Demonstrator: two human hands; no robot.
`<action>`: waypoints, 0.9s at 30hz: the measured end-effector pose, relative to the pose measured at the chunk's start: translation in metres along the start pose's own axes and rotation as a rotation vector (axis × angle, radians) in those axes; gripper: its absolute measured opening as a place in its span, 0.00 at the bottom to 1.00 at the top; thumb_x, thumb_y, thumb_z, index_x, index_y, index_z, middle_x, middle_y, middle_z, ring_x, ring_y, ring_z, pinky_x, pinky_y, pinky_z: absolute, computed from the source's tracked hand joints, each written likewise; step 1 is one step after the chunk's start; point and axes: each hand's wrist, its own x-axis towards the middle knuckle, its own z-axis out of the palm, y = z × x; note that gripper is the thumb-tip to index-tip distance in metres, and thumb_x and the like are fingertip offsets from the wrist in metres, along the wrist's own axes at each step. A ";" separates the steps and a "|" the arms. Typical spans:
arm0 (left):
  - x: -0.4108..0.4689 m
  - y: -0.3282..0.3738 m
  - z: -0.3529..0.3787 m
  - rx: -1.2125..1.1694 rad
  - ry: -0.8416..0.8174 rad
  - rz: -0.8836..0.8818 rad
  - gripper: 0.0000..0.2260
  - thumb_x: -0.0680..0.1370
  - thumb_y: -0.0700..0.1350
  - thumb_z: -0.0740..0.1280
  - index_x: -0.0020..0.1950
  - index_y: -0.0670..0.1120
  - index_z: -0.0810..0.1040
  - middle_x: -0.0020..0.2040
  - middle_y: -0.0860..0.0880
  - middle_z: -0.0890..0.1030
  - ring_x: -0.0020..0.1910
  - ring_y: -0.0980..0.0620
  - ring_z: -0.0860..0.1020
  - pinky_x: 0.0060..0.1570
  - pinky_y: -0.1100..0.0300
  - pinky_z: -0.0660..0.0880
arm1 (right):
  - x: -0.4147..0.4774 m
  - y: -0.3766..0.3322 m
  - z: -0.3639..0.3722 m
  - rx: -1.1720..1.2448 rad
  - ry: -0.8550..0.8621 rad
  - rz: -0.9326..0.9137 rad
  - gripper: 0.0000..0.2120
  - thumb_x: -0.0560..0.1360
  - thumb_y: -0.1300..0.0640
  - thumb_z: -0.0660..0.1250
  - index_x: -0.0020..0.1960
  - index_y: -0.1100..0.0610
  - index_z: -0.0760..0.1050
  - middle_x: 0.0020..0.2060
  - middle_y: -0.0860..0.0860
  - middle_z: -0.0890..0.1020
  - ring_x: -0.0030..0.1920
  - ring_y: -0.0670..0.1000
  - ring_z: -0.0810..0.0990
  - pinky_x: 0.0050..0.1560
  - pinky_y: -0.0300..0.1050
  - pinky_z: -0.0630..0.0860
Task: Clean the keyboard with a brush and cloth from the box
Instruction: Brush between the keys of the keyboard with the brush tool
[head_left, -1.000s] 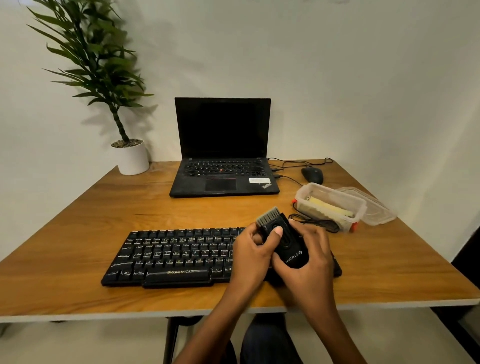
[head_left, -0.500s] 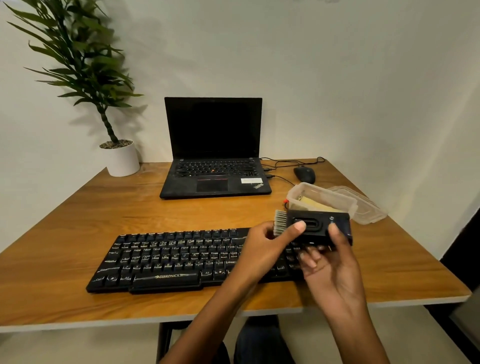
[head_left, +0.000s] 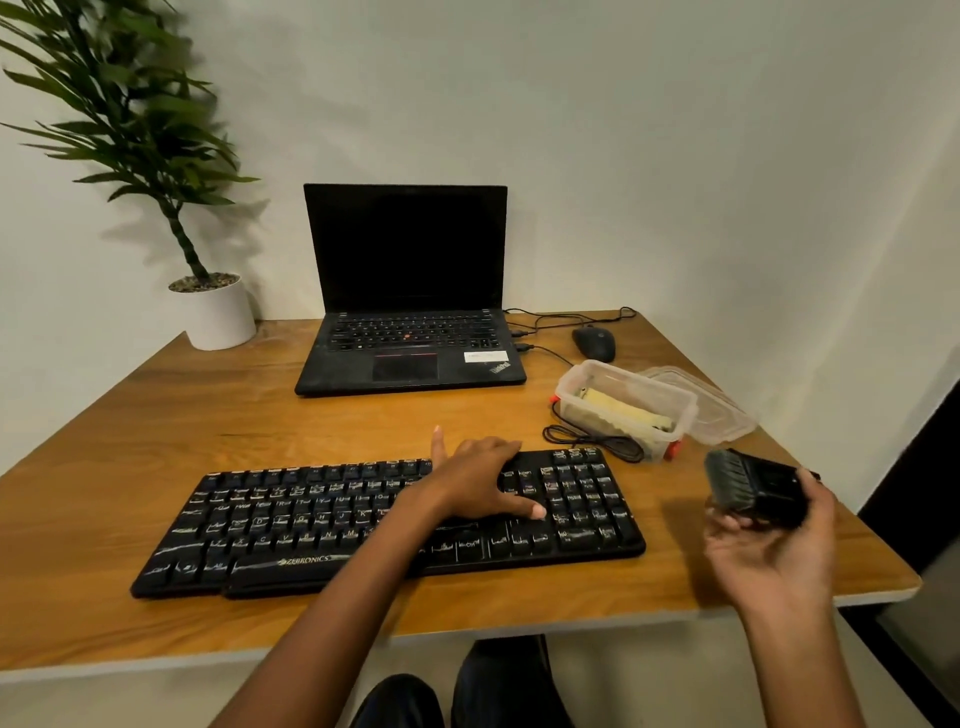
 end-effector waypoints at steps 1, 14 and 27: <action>0.002 0.000 0.001 -0.004 -0.009 -0.003 0.39 0.72 0.65 0.64 0.77 0.51 0.54 0.76 0.50 0.59 0.76 0.48 0.54 0.67 0.37 0.30 | 0.000 0.002 -0.001 -0.019 -0.007 -0.003 0.34 0.49 0.46 0.74 0.54 0.52 0.73 0.37 0.50 0.82 0.27 0.42 0.71 0.27 0.30 0.67; -0.006 -0.012 -0.008 -0.173 -0.137 -0.014 0.36 0.73 0.59 0.69 0.75 0.52 0.57 0.75 0.50 0.63 0.72 0.48 0.62 0.72 0.48 0.51 | 0.022 0.016 0.022 -0.868 -0.104 -0.377 0.18 0.70 0.61 0.71 0.58 0.57 0.72 0.43 0.47 0.79 0.43 0.43 0.78 0.31 0.31 0.77; -0.013 -0.025 -0.005 -0.134 -0.072 0.005 0.37 0.71 0.60 0.69 0.75 0.54 0.58 0.74 0.52 0.63 0.73 0.48 0.60 0.71 0.50 0.54 | 0.066 0.050 0.091 -1.722 -0.882 -0.281 0.24 0.65 0.58 0.77 0.54 0.50 0.68 0.43 0.39 0.73 0.44 0.36 0.73 0.38 0.23 0.70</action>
